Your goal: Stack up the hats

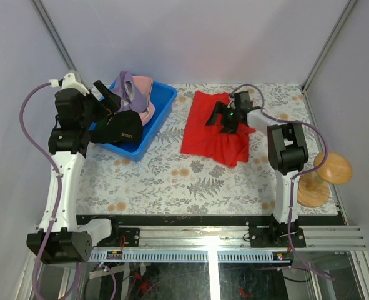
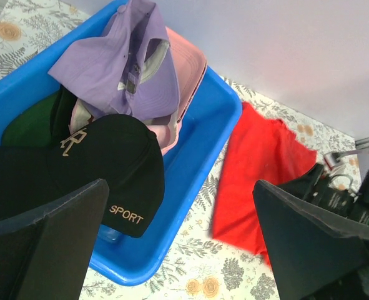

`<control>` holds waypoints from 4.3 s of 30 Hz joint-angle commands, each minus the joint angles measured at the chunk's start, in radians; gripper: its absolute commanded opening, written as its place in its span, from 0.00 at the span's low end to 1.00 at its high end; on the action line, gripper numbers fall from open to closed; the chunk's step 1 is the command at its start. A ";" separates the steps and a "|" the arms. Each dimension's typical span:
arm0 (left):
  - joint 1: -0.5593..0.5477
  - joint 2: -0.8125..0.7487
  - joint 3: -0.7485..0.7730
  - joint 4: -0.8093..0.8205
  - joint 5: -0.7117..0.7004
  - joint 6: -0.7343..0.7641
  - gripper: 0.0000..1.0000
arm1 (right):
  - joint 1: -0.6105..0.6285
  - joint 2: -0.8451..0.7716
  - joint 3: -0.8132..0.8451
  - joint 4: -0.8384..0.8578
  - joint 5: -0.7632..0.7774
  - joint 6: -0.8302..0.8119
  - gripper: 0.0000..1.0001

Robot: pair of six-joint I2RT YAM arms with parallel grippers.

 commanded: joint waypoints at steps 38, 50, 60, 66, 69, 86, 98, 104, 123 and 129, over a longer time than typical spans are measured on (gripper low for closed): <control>-0.023 0.001 -0.102 0.064 0.161 0.044 1.00 | -0.357 0.028 0.320 -0.213 0.021 -0.134 0.99; -0.045 -0.028 -0.089 0.007 0.148 0.093 1.00 | -0.303 0.275 0.490 0.204 -0.148 0.088 0.99; -0.051 -0.013 -0.116 0.020 0.140 0.122 1.00 | -0.304 0.586 0.887 0.089 -0.047 0.182 0.99; -0.060 0.009 -0.106 0.015 0.120 0.143 1.00 | -0.312 0.626 0.896 0.003 0.055 0.163 0.99; -0.066 0.024 -0.091 0.014 0.117 0.149 1.00 | -0.326 0.598 0.857 -0.005 0.120 0.140 0.99; -0.197 0.005 -0.129 0.161 -0.223 -0.009 1.00 | -0.430 0.523 0.923 0.099 0.120 0.102 0.99; -0.210 -0.125 -0.274 0.264 -0.257 -0.144 1.00 | -0.437 0.022 0.513 0.263 -0.272 0.112 0.99; -0.209 0.028 -0.021 0.024 0.046 -0.050 1.00 | -0.494 -0.051 0.285 1.229 -0.565 0.848 0.99; -0.157 -0.244 -0.134 -0.036 0.148 -0.246 1.00 | -0.564 -0.576 -0.121 0.773 -0.739 0.766 0.99; -0.161 -0.283 -0.094 -0.100 0.203 -0.224 1.00 | -0.566 -0.756 0.041 -0.393 -0.324 -0.031 0.99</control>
